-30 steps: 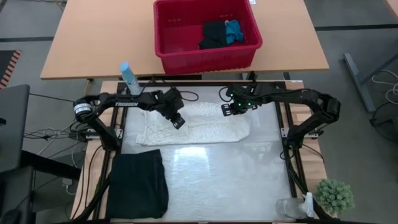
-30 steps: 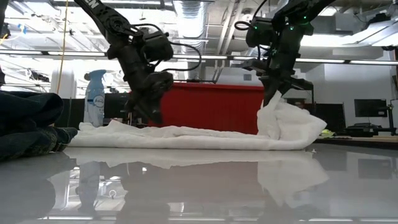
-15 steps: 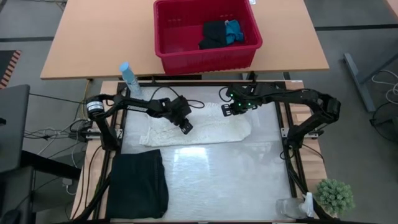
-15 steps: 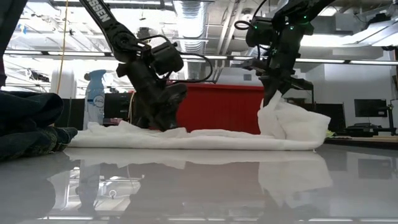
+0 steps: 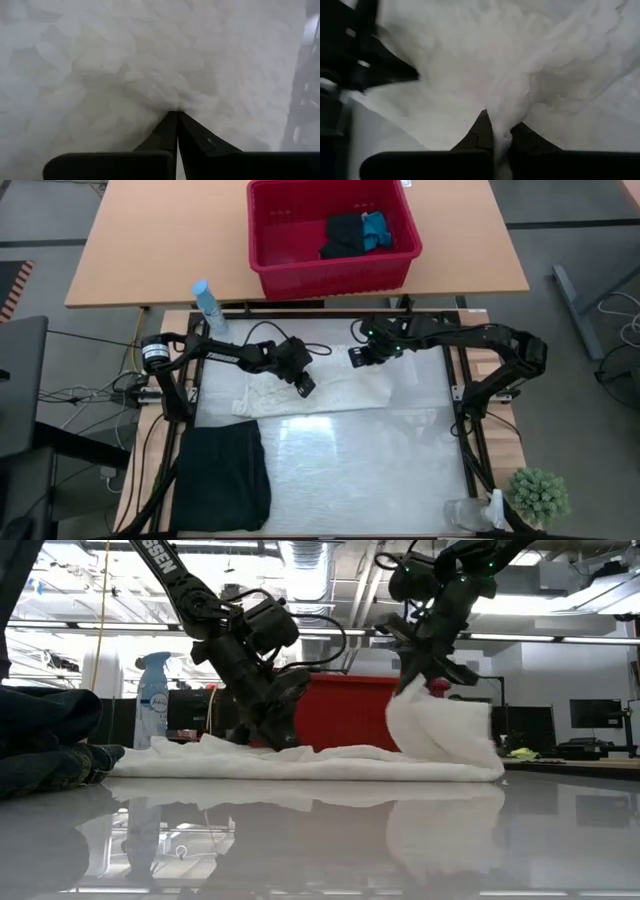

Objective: Fold Laundry from Bin
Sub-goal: Fold the white dress from the red bin

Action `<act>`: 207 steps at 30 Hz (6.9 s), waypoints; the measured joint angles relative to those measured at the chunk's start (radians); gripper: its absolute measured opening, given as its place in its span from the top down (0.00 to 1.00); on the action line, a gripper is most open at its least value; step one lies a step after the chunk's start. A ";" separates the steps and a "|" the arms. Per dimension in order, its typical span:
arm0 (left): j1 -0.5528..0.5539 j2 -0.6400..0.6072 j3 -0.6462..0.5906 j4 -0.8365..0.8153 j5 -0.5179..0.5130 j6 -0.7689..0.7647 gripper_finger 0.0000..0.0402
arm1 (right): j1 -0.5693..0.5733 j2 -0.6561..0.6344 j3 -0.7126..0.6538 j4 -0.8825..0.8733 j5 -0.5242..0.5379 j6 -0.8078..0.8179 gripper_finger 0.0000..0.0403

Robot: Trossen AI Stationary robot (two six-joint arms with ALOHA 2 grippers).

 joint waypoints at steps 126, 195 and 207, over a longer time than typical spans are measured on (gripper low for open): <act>0.015 -0.473 0.236 -0.222 0.096 0.061 1.00 | 0.309 0.199 -0.027 0.249 0.246 0.301 0.63; -0.103 -0.155 -0.168 0.357 -0.213 -0.018 1.00 | 0.076 0.346 0.068 0.163 0.523 -0.028 0.94; -0.094 -0.105 -0.167 0.186 -0.219 -0.014 1.00 | 0.096 0.410 0.068 0.159 0.497 -0.033 0.93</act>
